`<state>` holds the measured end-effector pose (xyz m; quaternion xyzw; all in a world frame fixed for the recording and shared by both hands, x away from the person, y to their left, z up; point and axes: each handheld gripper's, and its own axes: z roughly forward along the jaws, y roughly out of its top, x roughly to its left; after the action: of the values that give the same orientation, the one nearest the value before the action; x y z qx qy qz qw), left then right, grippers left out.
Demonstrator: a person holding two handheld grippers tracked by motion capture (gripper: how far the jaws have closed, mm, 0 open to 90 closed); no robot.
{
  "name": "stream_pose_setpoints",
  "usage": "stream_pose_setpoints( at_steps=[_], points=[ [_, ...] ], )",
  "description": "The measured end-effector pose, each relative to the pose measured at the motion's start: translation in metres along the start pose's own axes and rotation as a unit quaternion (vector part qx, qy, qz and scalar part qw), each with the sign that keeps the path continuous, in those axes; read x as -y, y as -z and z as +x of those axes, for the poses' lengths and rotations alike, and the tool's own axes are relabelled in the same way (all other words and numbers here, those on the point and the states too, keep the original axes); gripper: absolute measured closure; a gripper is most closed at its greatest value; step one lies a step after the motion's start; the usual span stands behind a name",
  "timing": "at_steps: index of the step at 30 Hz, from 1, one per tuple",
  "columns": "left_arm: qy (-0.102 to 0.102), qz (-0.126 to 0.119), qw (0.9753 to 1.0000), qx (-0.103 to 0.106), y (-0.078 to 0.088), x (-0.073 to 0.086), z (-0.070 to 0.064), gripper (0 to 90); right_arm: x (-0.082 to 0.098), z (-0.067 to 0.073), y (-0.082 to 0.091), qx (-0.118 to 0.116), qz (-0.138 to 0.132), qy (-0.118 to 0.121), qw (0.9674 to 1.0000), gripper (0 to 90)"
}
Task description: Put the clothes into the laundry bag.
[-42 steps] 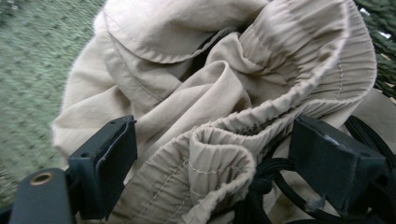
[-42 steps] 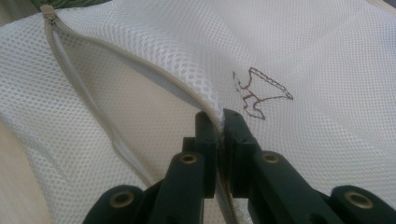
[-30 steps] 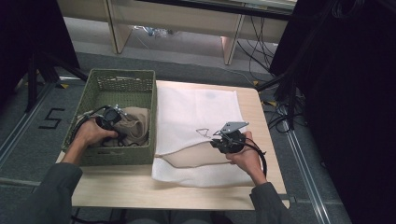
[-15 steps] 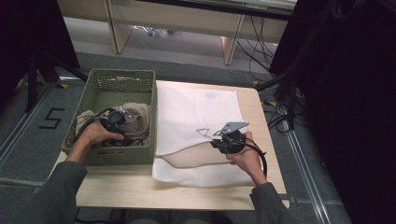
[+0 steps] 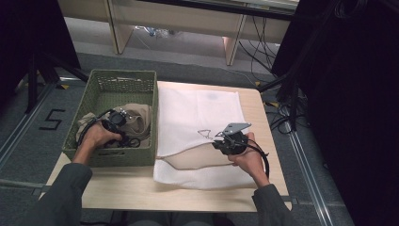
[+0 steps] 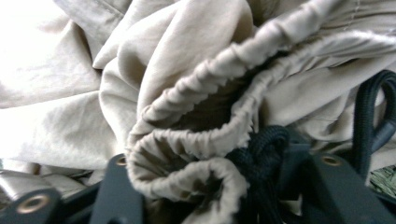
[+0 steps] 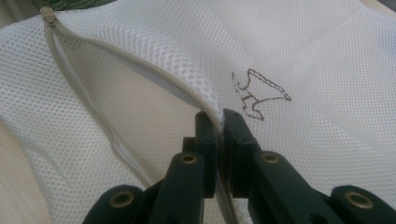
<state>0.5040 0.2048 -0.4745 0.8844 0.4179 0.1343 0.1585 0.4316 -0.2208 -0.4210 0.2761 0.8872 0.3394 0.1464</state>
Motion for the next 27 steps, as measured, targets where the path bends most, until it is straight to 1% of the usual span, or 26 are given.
stream_pose_setpoints(
  at_steps=[2,3,4,5,7,8,9,10,11,12,13,14,16,17,18,19,20,21,22,24,26,27],
  points=[
    [0.01,-0.017,0.9998,-0.002,0.002,0.001,0.001,56.4,0.0,-0.001,0.0,0.0,-0.003,-0.003,1.0,86.3],
    [0.013,-0.026,0.9995,-0.006,0.005,0.001,0.001,58.2,0.0,-0.002,0.0,0.0,-0.003,-0.001,1.0,86.3],
    [0.016,-0.036,0.9992,-0.007,0.007,0.001,0.002,59.7,0.0,-0.001,0.0,-0.001,-0.004,-0.005,1.0,86.4],
    [0.018,-0.046,0.9988,-0.006,0.01,0.0,0.002,61.0,0.0,0.0,0.001,0.0,-0.003,-0.009,1.0,86.5],
    [0.027,-0.071,0.9971,-0.004,0.018,-0.001,0.004,62.6,0.0,-0.001,0.001,0.001,-0.002,-0.007,1.0,86.7],
    [0.043,-0.106,0.9934,0.001,0.028,-0.001,0.006,63.7,-0.001,-0.002,0.001,0.0,-0.005,-0.006,1.0,86.9],
    [0.043,-0.106,0.9934,0.001,0.028,-0.001,0.006,64.1,-0.001,-0.002,0.001,0.0,-0.005,-0.006,1.0,86.9],
    [0.056,-0.125,0.9905,0.007,0.034,-0.001,0.008,64.1,-0.001,-0.001,0.002,0.0,-0.006,-0.005,1.0,86.9],
    [0.063,-0.138,0.9883,0.016,0.039,-0.001,0.009,64.2,-0.001,-0.001,0.002,0.003,-0.008,-0.005,1.0,87.0],
    [0.074,-0.159,0.9841,0.026,0.045,-0.001,0.011,64.4,-0.002,-0.002,0.003,0.002,-0.01,-0.006,0.9999,87.0],
    [0.081,-0.169,0.9818,0.031,0.05,0.0,0.012,64.4,-0.002,-0.002,0.003,0.002,-0.01,-0.006,0.9999,87.0],
    [0.094,-0.184,0.9777,0.039,0.056,0.002,0.015,64.5,-0.002,-0.002,0.003,0.002,-0.01,-0.006,0.9999,87.0],
    [0.106,-0.2,0.973,0.043,0.064,0.004,0.018,64.6,-0.002,-0.001,0.003,0.002,-0.011,-0.005,0.9999,87.0],
    [0.114,-0.21,0.9696,0.053,0.069,0.005,0.019,64.7,-0.002,-0.001,0.004,0.002,-0.012,-0.005,0.9999,87.0],
    [0.123,-0.224,0.9651,0.06,0.075,0.007,0.02,64.7,-0.002,-0.001,0.004,0.003,-0.01,-0.006,0.9999,87.0],
    [0.13,-0.232,0.9616,0.067,0.08,0.008,0.021,64.7,-0.002,-0.001,0.004,0.003,-0.01,-0.01,0.9999,87.0],
    [0.131,-0.237,0.96,0.073,0.085,0.009,0.021,64.8,-0.002,-0.001,0.004,0.002,-0.01,-0.007,0.9999,87.0],
    [0.127,-0.236,0.9606,0.073,0.09,0.009,0.021,64.7,-0.002,-0.001,0.004,0.002,-0.01,-0.007,0.9999,87.0],
    [0.129,-0.243,0.9585,0.074,0.094,0.01,0.02,64.8,-0.002,-0.001,0.004,0.003,-0.011,-0.006,0.9999,87.0],
    [0.133,-0.252,0.9548,0.084,0.102,0.011,0.018,64.8,-0.003,-0.001,0.004,0.004,-0.01,-0.006,0.9999,87.0],
    [0.129,-0.258,0.9533,0.09,0.112,0.012,0.014,64.9,-0.003,-0.001,0.005,0.005,-0.011,-0.008,0.9999,87.0],
    [0.12,-0.263,0.9524,0.096,0.121,0.014,0.01,64.9,-0.003,-0.001,0.006,0.004,-0.013,-0.008,0.9999,87.0]
  ],
)
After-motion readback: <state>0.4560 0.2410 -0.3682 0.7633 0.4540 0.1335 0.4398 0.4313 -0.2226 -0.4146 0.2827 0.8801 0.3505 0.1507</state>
